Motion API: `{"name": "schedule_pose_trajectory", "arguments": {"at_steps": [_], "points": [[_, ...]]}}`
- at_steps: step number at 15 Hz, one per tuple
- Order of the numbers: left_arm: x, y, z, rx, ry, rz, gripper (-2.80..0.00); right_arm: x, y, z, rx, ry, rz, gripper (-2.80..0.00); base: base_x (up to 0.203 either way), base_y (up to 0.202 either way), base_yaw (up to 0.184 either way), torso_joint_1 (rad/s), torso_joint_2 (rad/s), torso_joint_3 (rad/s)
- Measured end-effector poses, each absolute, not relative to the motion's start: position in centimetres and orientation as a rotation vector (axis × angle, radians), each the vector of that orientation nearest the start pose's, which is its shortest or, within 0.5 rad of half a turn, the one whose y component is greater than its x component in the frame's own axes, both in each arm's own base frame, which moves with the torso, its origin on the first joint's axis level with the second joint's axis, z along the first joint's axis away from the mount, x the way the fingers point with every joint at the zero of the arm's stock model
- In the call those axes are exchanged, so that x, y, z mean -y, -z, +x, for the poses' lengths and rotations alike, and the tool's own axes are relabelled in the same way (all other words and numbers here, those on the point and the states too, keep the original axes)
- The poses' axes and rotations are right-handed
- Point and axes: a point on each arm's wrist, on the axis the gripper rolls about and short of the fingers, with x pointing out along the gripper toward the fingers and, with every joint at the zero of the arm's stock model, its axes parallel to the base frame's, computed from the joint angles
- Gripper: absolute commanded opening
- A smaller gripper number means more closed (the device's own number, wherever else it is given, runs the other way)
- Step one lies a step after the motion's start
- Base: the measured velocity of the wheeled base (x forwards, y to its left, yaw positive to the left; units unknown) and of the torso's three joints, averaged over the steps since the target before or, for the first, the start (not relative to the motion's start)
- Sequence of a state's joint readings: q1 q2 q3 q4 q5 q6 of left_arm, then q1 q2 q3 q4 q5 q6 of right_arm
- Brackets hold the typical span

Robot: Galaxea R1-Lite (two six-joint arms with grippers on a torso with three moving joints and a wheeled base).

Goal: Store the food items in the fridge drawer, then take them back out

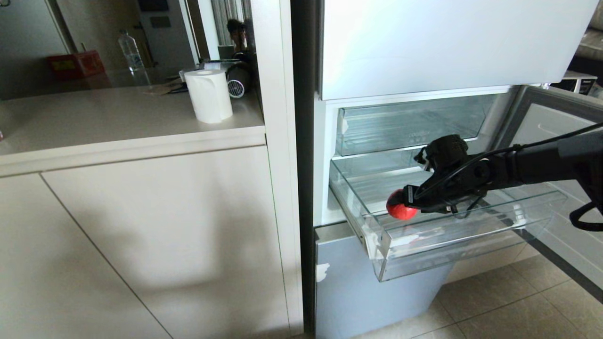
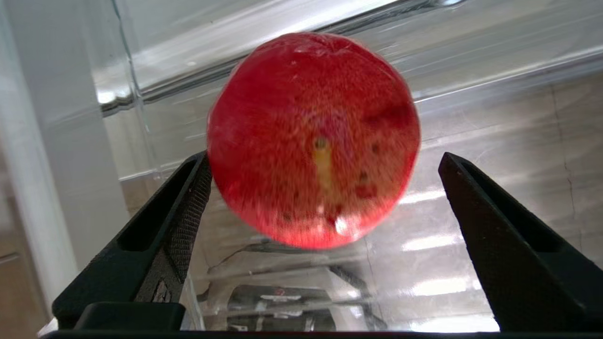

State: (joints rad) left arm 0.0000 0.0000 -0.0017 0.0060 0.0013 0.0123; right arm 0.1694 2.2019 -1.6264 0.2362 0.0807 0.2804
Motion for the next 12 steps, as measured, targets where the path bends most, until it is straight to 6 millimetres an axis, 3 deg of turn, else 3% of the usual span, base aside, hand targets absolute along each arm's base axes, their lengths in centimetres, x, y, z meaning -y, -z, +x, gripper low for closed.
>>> {"name": "schedule_pose_trajectory", "arguments": {"at_steps": [7,8,9,12], "points": [[0.0,-7.5,-2.3,-0.004,-0.001,0.012,-2.80,-7.6,-12.3,43.6,-0.861,-0.115,0.229,0.00,0.000,0.000,0.000,0.000,0.00,0.000],[0.0,-7.5,-2.3,-0.004,-0.001,0.012,-2.80,-7.6,-12.2,43.6,-0.862,-0.114,0.230,-0.48,0.000,0.000,0.000,0.000,0.00,0.000],[0.0,-7.5,-2.3,-0.004,-0.001,0.012,-2.80,-7.6,-12.2,43.6,-0.863,-0.114,0.230,-2.80,0.000,0.000,0.000,0.000,0.00,0.000],[0.0,-7.5,-2.3,-0.004,-0.001,0.012,-2.80,-7.6,-12.1,43.7,-0.862,-0.112,0.228,-2.80,0.000,0.000,0.000,0.000,0.00,0.000]]}}
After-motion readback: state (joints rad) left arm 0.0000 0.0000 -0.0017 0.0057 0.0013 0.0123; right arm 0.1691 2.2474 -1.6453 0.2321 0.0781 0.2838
